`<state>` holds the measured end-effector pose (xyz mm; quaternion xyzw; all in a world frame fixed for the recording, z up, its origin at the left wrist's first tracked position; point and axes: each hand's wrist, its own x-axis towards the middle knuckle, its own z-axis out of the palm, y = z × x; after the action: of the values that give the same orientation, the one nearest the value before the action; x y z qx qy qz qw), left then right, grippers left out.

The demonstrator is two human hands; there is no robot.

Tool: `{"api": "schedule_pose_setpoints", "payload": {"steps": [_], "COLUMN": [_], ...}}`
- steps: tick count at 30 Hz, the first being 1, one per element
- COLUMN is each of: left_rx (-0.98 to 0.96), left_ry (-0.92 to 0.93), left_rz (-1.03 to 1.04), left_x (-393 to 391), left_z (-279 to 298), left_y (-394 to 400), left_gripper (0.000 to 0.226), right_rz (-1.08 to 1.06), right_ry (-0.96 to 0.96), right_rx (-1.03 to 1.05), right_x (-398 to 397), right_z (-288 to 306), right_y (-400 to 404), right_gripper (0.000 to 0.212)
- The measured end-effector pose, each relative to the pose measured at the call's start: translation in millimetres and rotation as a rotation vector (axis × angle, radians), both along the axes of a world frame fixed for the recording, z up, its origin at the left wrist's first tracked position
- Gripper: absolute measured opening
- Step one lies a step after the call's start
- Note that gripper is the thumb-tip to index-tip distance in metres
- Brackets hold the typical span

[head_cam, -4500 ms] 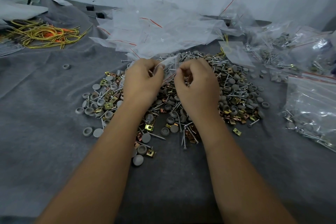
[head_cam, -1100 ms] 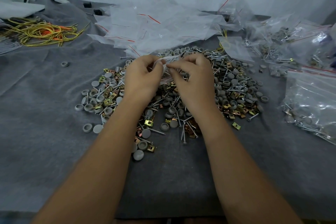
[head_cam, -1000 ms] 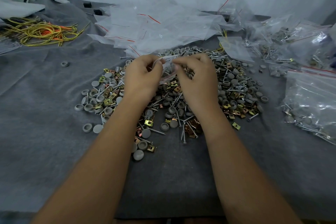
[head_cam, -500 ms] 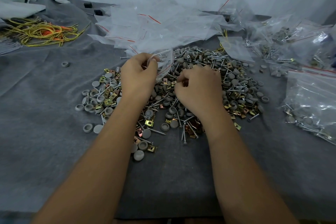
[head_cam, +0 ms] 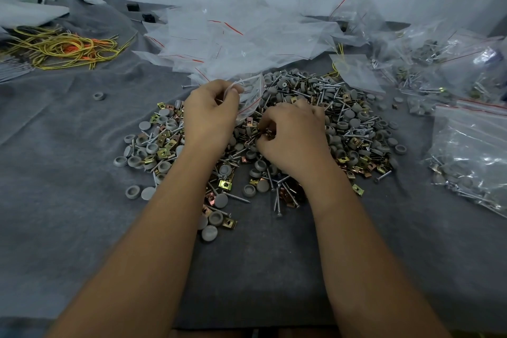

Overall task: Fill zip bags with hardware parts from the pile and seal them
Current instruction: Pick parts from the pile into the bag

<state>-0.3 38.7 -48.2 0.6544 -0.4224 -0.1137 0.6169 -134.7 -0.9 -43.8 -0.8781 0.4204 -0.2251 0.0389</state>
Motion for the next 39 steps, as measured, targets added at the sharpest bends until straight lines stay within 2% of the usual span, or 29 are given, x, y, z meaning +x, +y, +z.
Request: {"api": "schedule_pose_setpoints", "payload": {"steps": [6, 10, 17, 23, 26, 30, 36, 39], "left_rx": [-0.004, -0.004, -0.027, -0.030, 0.007, 0.015, -0.013, -0.030], "left_ry": [-0.009, -0.012, -0.015, -0.131, -0.212, -0.253, -0.142, -0.092], "left_rz": [-0.003, -0.006, 0.014, -0.036, -0.059, -0.082, -0.098, -0.111], "left_x": [1, 1, 0, -2, -2, -3, -4, -5], "left_z": [0, -1, -1, -1, -3, -4, 1, 4], "left_y": [0, -1, -2, 0, -1, -1, 2, 4], "left_gripper": [0.018, 0.017, 0.018, 0.028, 0.022, 0.016, 0.014, 0.012], "right_rz": [0.076, 0.136, 0.062, 0.003, 0.077, 0.155, 0.149, 0.130], "right_ry": [-0.090, -0.262, -0.522, -0.730, -0.824, -0.797, -0.632, -0.539], "right_rx": [0.075, 0.116, 0.137, 0.115, 0.170, 0.225, 0.170, 0.117], "right_x": [4, 5, 4, 1, 1, 4, 7, 8], "right_z": [2, 1, 2, 9, 11, 9, 4, 2], "right_y": [2, 3, -3, -2, 1, 6, 4, 1], "right_gripper": [0.026, 0.026, 0.022, 0.014, 0.014, 0.020, 0.022, 0.015]}}
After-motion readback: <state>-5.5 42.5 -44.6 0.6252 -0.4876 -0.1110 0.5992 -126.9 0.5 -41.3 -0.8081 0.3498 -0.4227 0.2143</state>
